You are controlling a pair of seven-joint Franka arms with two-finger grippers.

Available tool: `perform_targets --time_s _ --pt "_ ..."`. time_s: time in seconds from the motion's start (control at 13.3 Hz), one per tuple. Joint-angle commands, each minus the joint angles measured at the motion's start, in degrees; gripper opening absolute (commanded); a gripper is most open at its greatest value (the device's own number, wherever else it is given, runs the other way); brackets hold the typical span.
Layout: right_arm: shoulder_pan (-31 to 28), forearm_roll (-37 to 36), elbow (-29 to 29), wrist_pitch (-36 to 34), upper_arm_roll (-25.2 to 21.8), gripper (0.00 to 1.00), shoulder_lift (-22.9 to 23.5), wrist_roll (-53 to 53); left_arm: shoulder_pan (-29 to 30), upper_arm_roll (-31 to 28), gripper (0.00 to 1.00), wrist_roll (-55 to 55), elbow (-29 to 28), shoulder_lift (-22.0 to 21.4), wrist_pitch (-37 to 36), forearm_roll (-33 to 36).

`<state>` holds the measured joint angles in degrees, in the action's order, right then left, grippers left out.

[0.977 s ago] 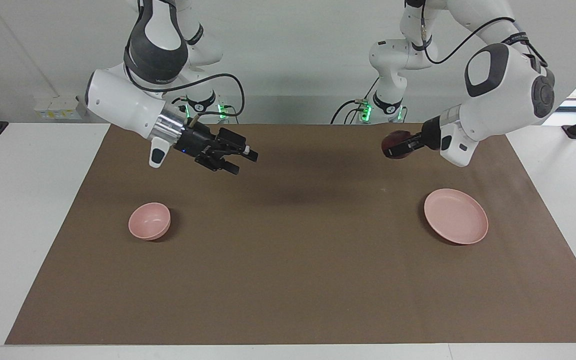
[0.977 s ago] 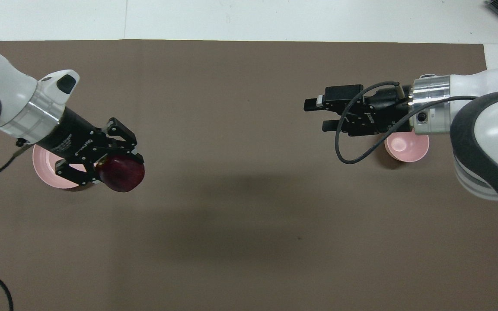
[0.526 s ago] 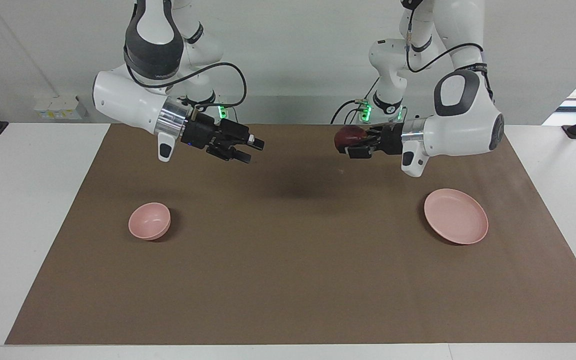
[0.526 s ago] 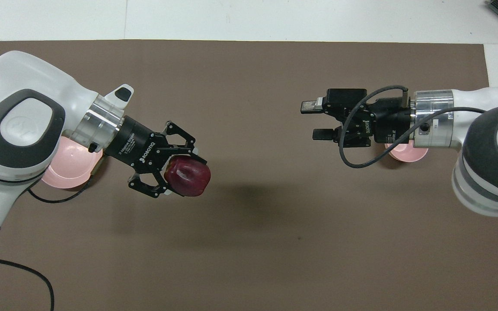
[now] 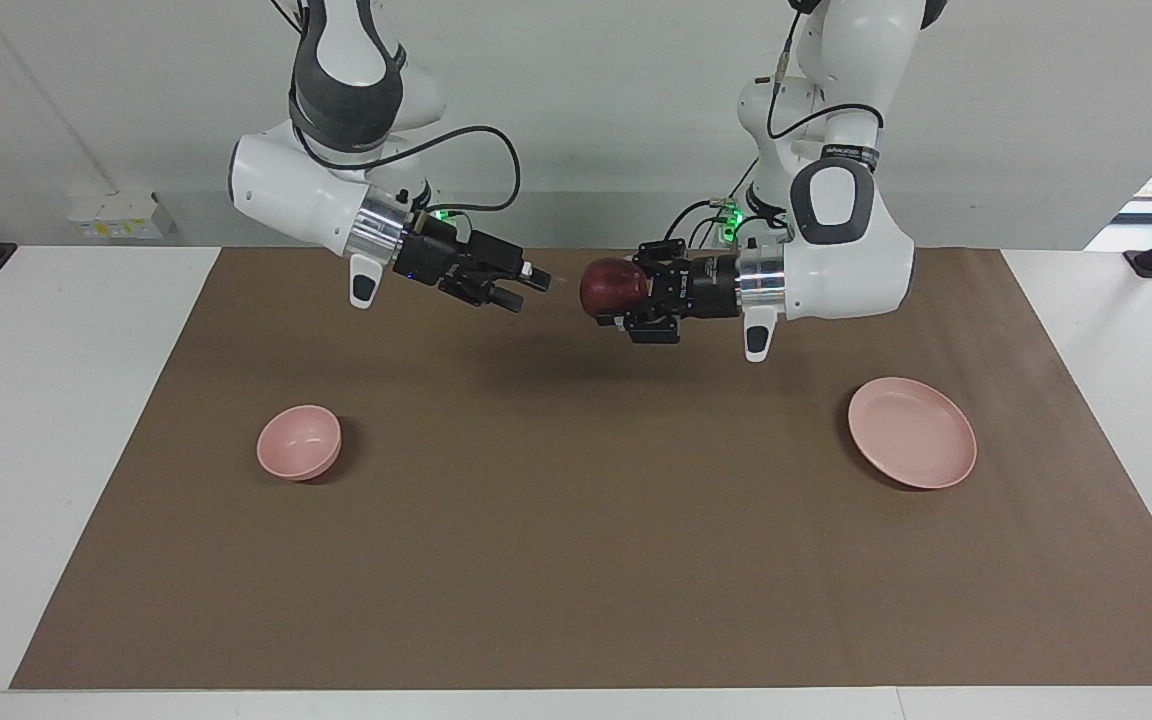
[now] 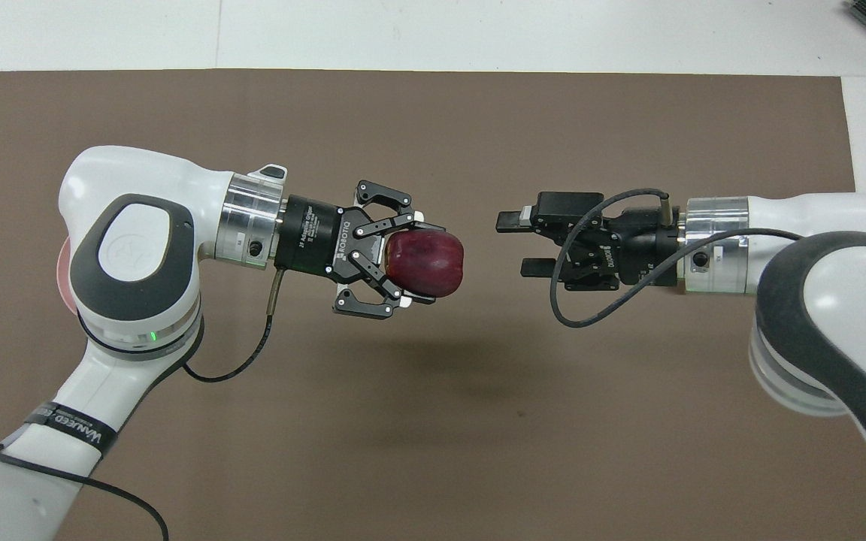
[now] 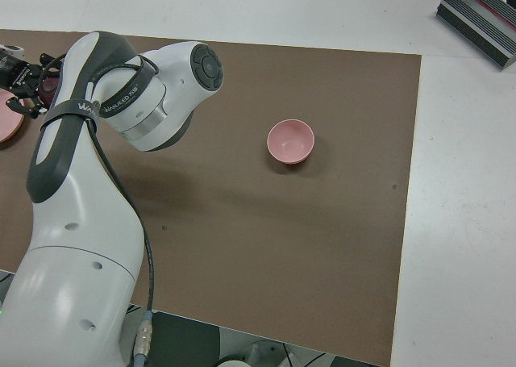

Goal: Move apple from plate to bowl
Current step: 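Carry the apple toward the right gripper while the right gripper grasps it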

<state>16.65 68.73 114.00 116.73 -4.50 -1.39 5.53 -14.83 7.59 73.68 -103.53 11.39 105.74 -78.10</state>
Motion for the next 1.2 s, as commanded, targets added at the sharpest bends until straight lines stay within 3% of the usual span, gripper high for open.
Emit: perform_targets --time_s 0.0,0.23,0.75,0.83,0.9,1.05,1.13 --pt "1.9 1.8 2.1 2.1 0.0 1.0 -1.9 1.2 -1.1 1.5 0.0 1.7 -3.7 -3.3 5.9 -4.5" --pt "2.2 1.8 2.1 1.9 0.0 1.0 -1.9 1.2 -2.0 3.2 0.0 1.6 -4.4 -3.8 10.1 -8.9" --pt "3.0 1.7 2.1 1.6 0.0 1.0 -2.0 1.2 -2.8 6.2 0.0 1.6 -4.4 -3.8 15.9 -10.1" --pt "3.0 1.3 2.1 1.6 -0.1 0.89 -1.9 0.6 -2.8 6.1 0.0 1.6 -4.4 -3.8 15.9 -10.1" --pt "2.9 0.9 1.9 1.6 -0.1 0.57 -1.9 0.7 -2.8 6.2 0.0 1.6 -4.4 -3.8 15.9 -10.1" --pt "2.9 0.8 1.8 1.6 -0.1 0.06 -1.8 1.2 -2.8 6.1 0.0 1.6 -4.3 -3.8 15.9 -10.1" --pt "2.9 0.7 1.8 1.7 -0.1 0.0 -1.7 1.5 -2.8 6.1 0.0 1.7 -4.3 -3.8 15.9 -10.1"
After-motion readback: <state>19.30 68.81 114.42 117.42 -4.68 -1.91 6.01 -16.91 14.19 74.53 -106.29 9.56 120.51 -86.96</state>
